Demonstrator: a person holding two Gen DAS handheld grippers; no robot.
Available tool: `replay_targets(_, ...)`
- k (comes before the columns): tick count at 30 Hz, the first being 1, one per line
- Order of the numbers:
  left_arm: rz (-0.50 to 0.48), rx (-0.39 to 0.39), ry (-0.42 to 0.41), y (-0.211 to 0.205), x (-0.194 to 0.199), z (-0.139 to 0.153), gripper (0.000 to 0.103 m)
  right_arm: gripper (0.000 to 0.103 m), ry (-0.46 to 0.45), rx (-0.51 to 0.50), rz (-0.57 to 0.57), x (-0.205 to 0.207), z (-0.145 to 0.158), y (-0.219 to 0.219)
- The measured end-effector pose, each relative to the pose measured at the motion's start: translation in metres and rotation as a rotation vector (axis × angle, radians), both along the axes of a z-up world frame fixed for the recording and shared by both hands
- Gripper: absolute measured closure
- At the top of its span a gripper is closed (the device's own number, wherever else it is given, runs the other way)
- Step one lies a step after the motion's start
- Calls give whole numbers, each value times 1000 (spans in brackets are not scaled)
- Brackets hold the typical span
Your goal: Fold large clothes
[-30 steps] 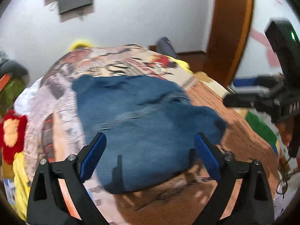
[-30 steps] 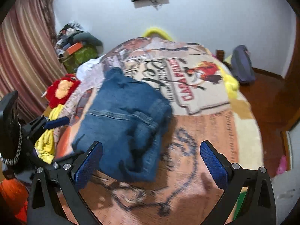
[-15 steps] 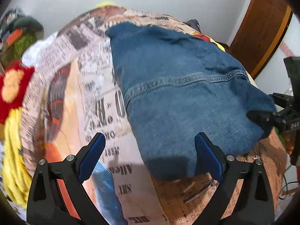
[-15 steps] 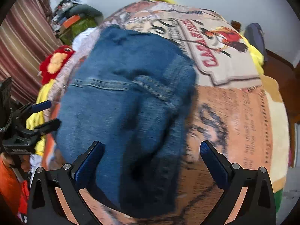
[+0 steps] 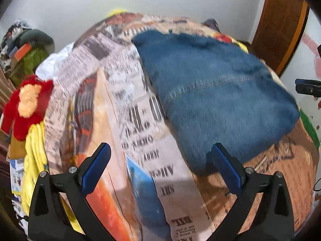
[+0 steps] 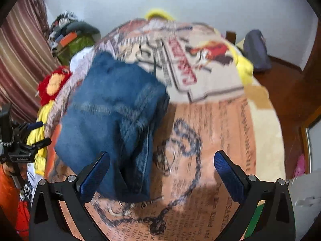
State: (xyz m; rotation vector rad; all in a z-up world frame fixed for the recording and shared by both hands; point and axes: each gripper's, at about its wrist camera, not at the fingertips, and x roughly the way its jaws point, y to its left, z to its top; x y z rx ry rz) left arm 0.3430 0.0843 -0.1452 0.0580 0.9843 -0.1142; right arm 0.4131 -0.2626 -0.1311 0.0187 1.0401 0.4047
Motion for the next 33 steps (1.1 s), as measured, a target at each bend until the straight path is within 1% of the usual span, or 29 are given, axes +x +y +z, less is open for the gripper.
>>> replay_targets(5,-15,-26,-67,-4,25,18,1,0,-47,44,5,19,19,12)
replay_targets(9,-40,-62,-64,-13,50,17,1,0,-25,72,44,38,12,33)
replay_targets(12,-60,-79,-30,-20,75,2,1,0,7,69,85,54,-4,52)
replay_targets(16,-57,-78,30,-23,106,-25,1,0,80,38,113,82,-38,67)
replay_targets(19,-36,-134,49,-15,131,-38,1,0,111,6,93,104,-59,65)
replay_targets(21,-16,-176,57,-8,144,-42,0,0,129,28,82,120,-69,58)
replay_targets(24,4,-216,55,1,161,-45,0,0,154,89,56,145,-78,49)
replay_targets(27,17,-204,48,3,171,-43,0,0,162,109,10,162,-79,44)
replay_targets(29,48,-167,25,5,173,-36,0,0,158,123,-29,169,-75,42)
replay_targets(31,82,-139,10,10,173,-28,0,0,144,138,-67,170,-65,39)
replay_targets(33,100,-141,-7,17,171,-20,0,0,121,147,-94,166,-53,35)
